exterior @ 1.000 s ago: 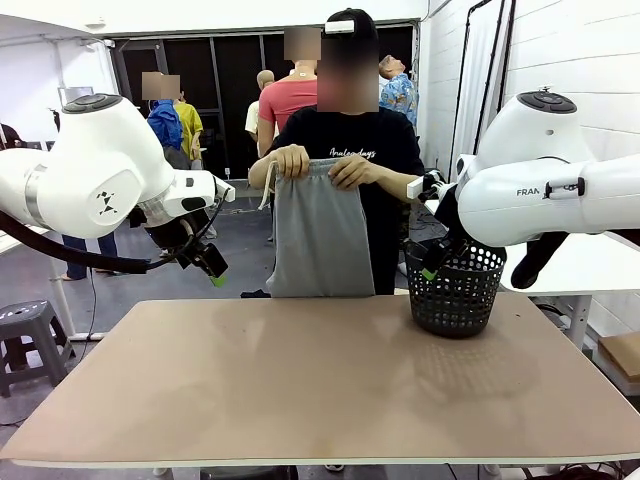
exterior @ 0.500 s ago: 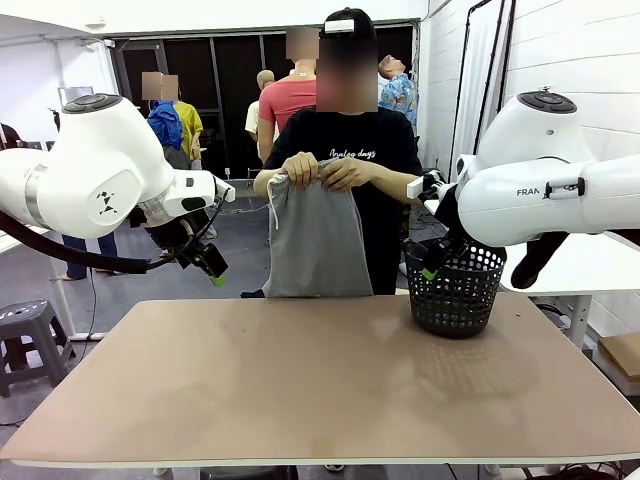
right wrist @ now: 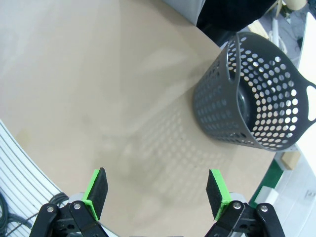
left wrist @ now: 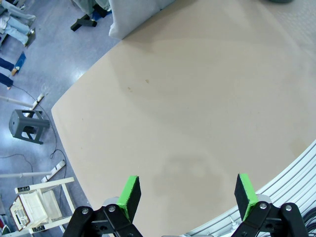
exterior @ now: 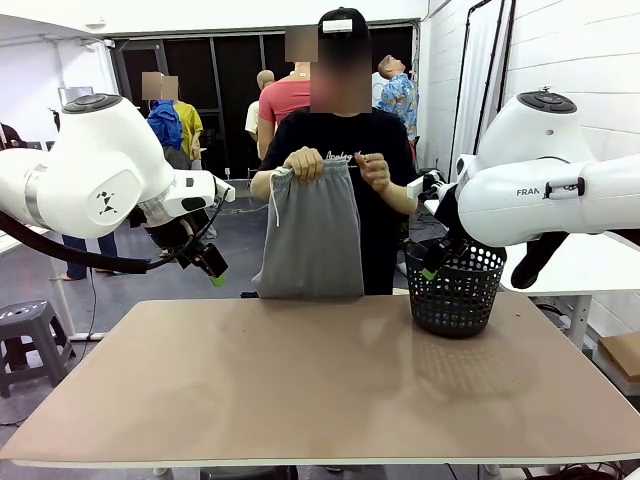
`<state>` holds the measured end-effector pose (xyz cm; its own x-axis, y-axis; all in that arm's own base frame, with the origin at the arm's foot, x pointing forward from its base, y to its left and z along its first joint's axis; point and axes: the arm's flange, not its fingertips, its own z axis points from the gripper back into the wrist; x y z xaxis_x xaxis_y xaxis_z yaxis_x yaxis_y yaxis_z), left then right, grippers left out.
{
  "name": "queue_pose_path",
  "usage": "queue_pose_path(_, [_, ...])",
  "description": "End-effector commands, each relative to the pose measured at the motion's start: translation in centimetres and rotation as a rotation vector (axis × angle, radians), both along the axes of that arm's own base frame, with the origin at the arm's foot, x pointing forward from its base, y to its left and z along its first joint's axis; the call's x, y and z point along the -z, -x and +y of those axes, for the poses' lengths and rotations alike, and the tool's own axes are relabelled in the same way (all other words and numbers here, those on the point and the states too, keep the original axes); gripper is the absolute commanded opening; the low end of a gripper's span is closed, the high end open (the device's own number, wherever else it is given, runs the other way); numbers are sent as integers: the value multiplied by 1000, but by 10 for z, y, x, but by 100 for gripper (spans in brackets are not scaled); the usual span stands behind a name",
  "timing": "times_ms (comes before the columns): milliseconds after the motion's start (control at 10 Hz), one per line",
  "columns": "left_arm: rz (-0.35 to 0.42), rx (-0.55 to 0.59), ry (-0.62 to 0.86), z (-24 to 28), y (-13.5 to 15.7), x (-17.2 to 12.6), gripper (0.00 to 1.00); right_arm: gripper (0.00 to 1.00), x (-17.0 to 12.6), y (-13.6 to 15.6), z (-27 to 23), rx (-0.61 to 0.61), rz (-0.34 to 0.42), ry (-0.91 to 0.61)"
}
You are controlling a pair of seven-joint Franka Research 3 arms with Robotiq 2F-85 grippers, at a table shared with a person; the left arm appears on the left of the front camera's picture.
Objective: Fold the training pants.
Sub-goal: Grab both ends of the Training pants handed by a person.
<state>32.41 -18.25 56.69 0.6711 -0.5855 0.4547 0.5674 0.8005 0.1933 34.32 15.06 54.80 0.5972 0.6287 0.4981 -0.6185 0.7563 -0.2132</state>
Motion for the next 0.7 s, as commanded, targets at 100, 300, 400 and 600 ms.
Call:
queue_pose_path(100, [-5, 4, 2, 0, 0, 0, 100, 100, 1, -1, 1, -3, -3, -4])
queue_pose_path(300, [-5, 4, 2, 0, 0, 0, 100, 100, 1, -1, 1, -3, -3, -4])
queue_pose_path(400, [-5, 4, 2, 0, 0, 0, 100, 100, 1, -1, 1, -3, -3, -4])
queue_pose_path(600, [-5, 4, 2, 0, 0, 0, 100, 100, 1, -1, 1, -3, -3, -4])
